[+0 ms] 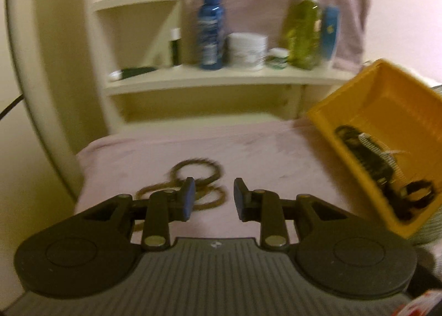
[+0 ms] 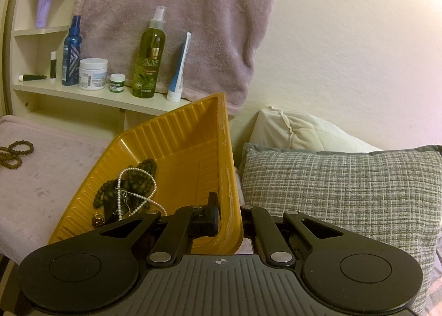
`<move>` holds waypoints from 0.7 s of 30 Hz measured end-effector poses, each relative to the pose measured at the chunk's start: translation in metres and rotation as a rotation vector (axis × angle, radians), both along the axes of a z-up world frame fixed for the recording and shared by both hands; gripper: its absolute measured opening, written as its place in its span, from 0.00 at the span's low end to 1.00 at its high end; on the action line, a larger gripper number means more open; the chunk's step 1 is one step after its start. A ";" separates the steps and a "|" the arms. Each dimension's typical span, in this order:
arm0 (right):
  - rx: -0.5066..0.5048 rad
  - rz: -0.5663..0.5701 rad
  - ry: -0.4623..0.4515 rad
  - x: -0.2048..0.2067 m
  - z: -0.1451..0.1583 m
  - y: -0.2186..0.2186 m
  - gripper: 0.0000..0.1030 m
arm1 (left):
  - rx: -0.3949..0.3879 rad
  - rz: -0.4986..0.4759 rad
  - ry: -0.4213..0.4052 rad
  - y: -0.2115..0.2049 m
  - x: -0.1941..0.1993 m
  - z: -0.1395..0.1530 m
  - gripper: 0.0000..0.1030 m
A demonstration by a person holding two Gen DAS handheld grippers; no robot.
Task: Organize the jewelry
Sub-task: 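Move the left gripper back to the brown bead necklace and grasp it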
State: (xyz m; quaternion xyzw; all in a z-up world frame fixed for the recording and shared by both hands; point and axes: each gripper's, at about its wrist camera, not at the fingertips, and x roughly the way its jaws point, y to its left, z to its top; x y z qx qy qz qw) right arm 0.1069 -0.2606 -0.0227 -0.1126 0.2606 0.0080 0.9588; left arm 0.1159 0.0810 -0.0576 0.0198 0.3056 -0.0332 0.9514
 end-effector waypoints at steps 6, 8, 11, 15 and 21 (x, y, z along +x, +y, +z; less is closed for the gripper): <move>-0.003 0.001 0.001 0.000 0.000 0.000 0.05 | 0.042 0.046 0.012 0.013 -0.002 -0.011 0.26; -0.003 0.001 0.000 0.000 0.000 0.000 0.05 | 0.052 0.046 0.013 0.015 -0.001 -0.014 0.26; -0.005 0.002 0.001 0.000 0.000 0.000 0.05 | 0.082 0.042 0.018 0.015 0.001 -0.018 0.26; -0.007 0.002 0.001 0.001 0.000 -0.001 0.05 | 0.123 0.019 0.008 0.011 0.008 -0.020 0.26; -0.008 0.002 0.002 0.000 0.000 -0.001 0.05 | 0.244 -0.067 -0.003 0.001 0.024 -0.022 0.26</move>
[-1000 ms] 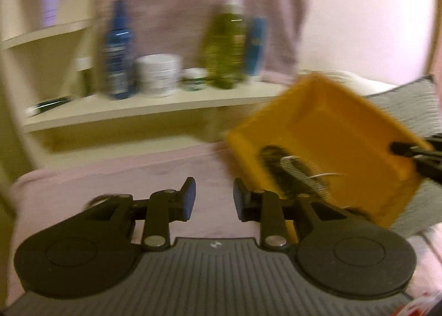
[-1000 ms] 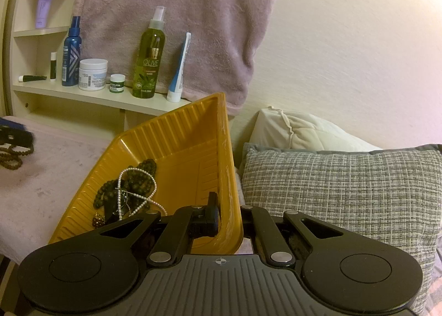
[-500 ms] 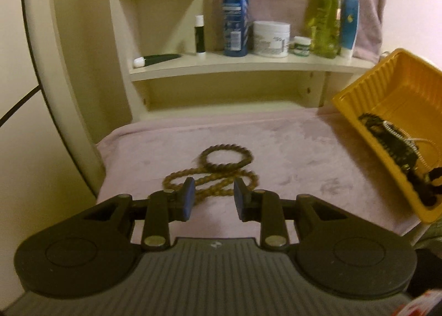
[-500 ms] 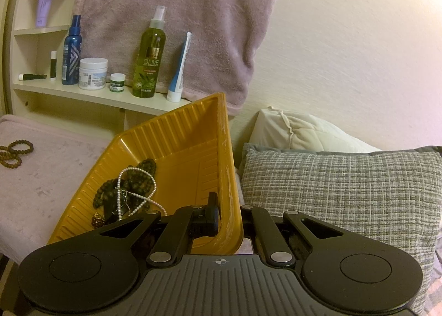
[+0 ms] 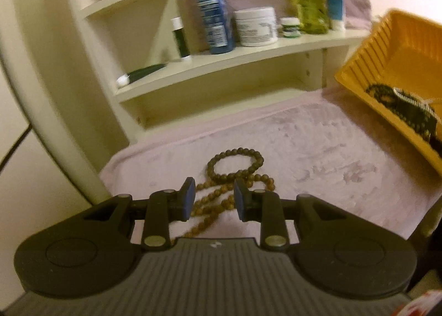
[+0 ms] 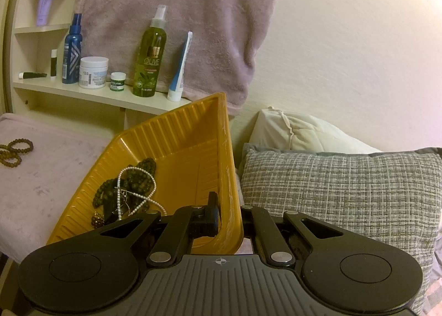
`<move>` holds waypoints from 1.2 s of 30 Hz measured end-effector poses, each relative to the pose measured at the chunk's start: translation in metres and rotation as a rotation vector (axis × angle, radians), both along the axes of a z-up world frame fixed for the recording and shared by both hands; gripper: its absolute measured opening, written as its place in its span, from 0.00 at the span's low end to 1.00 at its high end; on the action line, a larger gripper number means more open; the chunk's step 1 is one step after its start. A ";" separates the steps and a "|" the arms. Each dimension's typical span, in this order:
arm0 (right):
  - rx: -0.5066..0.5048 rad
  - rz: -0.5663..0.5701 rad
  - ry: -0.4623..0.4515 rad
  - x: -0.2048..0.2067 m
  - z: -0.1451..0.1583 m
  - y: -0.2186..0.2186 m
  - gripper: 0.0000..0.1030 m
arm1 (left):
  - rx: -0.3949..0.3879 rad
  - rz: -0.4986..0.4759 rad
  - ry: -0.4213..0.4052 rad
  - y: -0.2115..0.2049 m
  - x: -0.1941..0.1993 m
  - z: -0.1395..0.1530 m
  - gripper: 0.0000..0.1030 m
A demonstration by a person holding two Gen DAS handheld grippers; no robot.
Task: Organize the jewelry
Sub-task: 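Move the left gripper back to the brown bead necklace and grasp it, then carry the small bead bracelet with the left gripper into the tray and release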
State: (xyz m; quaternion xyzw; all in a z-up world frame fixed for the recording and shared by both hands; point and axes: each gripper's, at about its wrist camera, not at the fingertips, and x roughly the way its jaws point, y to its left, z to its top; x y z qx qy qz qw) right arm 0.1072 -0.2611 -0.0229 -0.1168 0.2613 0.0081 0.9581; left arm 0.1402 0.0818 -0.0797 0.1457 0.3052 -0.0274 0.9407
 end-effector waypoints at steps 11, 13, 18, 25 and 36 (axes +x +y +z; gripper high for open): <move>-0.010 0.000 0.000 0.001 -0.002 -0.001 0.04 | 0.134 -0.189 0.044 -0.023 0.028 -0.007 0.26; -0.011 0.001 0.000 0.001 -0.002 -0.001 0.04 | 0.129 -0.212 0.054 -0.028 0.034 -0.009 0.26; -0.011 0.002 0.001 0.001 -0.002 0.000 0.04 | 0.126 -0.239 0.087 -0.037 0.047 -0.013 0.26; -0.012 0.003 0.001 0.001 -0.002 0.000 0.04 | 0.091 -0.211 0.123 -0.038 0.062 -0.014 0.14; -0.012 0.005 0.001 0.002 -0.002 -0.001 0.04 | 0.069 -0.188 0.135 -0.035 0.062 -0.009 0.06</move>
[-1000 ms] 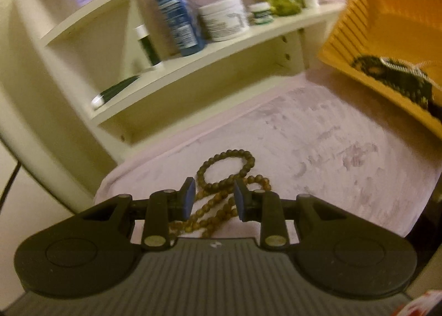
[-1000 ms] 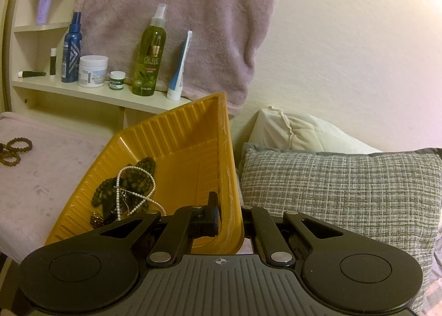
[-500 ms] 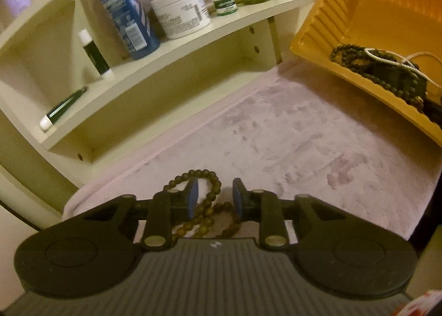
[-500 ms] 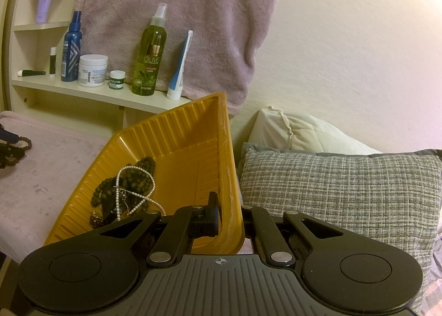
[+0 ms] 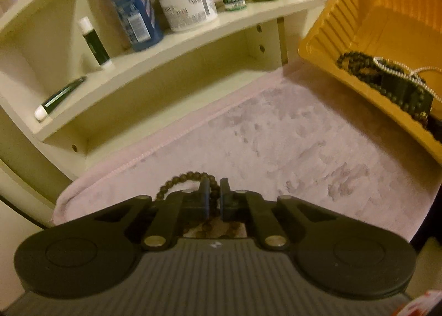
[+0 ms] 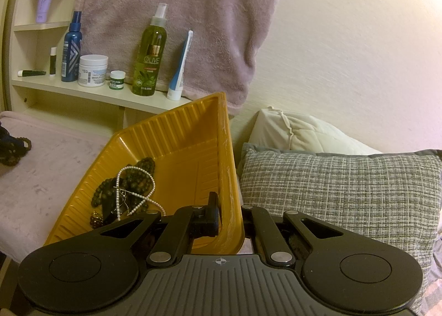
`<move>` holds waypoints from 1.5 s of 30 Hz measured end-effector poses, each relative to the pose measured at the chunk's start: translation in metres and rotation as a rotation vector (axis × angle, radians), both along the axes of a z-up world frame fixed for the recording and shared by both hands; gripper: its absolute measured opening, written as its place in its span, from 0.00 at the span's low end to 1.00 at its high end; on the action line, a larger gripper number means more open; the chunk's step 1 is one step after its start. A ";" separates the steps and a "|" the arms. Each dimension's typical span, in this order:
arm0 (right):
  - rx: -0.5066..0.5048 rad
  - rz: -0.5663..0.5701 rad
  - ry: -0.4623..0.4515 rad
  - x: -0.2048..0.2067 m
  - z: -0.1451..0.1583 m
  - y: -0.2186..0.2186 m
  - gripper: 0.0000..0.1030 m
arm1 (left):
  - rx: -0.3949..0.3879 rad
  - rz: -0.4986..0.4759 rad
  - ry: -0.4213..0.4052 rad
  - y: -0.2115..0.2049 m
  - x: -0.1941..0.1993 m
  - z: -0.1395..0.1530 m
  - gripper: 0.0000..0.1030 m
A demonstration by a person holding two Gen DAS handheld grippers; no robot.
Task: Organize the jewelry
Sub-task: 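Carry the small bead bracelet with the left gripper into the tray and release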
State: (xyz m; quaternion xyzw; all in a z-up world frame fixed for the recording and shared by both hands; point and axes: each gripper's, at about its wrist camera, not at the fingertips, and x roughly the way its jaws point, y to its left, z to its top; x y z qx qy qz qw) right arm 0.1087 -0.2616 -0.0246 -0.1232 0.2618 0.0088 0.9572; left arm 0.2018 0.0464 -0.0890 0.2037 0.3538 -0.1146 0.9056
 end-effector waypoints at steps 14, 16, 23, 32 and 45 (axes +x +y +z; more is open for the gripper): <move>0.002 0.002 -0.002 0.000 0.001 0.001 0.04 | -0.245 0.046 -0.057 0.017 -0.009 0.054 0.05; 0.001 0.003 -0.002 -0.001 0.001 0.001 0.04 | -0.260 0.041 -0.062 0.015 -0.010 0.059 0.05; 0.001 0.003 -0.002 0.000 0.001 0.001 0.04 | -0.295 0.022 -0.070 0.004 -0.011 0.066 0.05; 0.004 0.003 -0.002 0.000 0.002 0.001 0.04 | -0.335 0.017 -0.054 -0.009 -0.011 0.065 0.05; 0.008 0.002 -0.002 0.000 0.003 0.001 0.04 | -0.405 -0.047 -0.034 -0.046 -0.013 0.072 0.05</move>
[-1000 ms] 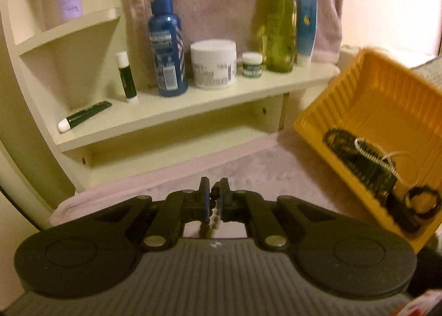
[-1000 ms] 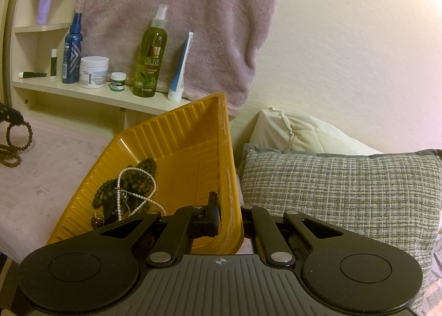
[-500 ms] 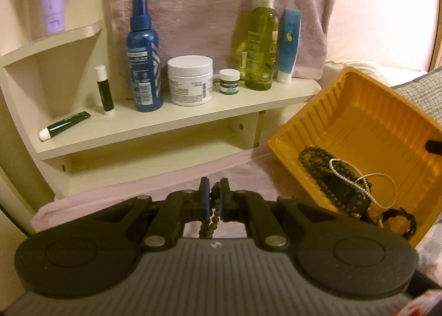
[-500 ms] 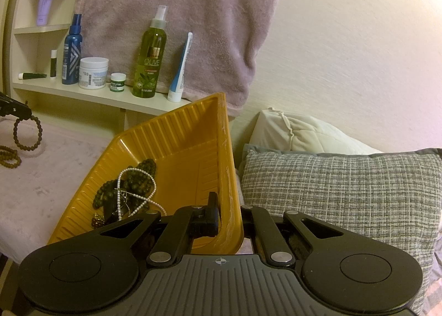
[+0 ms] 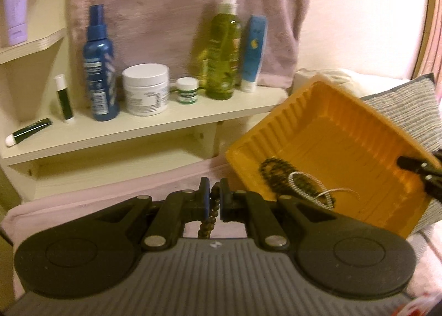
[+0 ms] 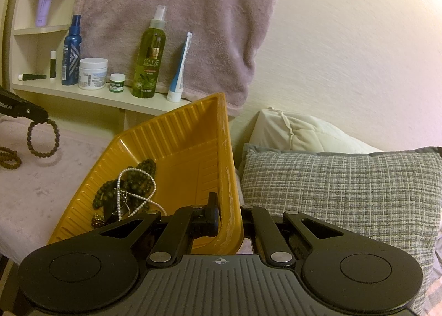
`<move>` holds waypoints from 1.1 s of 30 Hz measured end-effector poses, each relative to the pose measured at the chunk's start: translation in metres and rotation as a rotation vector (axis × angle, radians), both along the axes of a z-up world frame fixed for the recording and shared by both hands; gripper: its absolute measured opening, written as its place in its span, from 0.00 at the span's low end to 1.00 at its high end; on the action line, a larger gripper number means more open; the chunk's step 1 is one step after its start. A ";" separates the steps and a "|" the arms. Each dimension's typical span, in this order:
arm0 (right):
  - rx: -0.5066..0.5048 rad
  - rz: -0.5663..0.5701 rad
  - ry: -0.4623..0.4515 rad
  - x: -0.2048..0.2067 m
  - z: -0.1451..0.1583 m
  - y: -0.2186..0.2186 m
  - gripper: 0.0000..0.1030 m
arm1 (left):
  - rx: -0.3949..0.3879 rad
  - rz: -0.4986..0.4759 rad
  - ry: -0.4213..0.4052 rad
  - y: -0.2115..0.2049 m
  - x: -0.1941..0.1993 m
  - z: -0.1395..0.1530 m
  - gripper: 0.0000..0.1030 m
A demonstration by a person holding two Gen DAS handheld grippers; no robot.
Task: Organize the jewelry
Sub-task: 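Carry the small bead bracelet with the left gripper into the tray and release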
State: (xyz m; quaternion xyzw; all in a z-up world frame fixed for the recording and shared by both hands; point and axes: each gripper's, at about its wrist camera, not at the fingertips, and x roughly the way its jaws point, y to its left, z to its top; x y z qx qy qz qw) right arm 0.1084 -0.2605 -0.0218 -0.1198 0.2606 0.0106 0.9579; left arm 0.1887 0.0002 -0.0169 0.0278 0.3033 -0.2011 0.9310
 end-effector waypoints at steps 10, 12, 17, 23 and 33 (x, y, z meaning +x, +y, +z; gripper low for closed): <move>0.008 -0.003 -0.002 0.001 0.000 -0.001 0.04 | -0.110 -0.132 0.006 -0.054 -0.006 0.014 0.05; 0.009 -0.003 -0.002 0.001 0.000 0.000 0.04 | -0.123 -0.160 0.018 -0.067 -0.009 0.012 0.05; 0.011 -0.004 -0.002 0.001 0.000 -0.001 0.04 | -0.144 -0.224 0.046 -0.097 -0.013 0.005 0.05; 0.018 -0.006 -0.001 0.001 -0.001 -0.002 0.05 | -0.141 -0.263 0.065 -0.120 -0.015 -0.004 0.05; 0.026 -0.010 0.001 0.001 -0.002 -0.005 0.05 | -0.140 -0.273 0.066 -0.120 -0.019 -0.010 0.26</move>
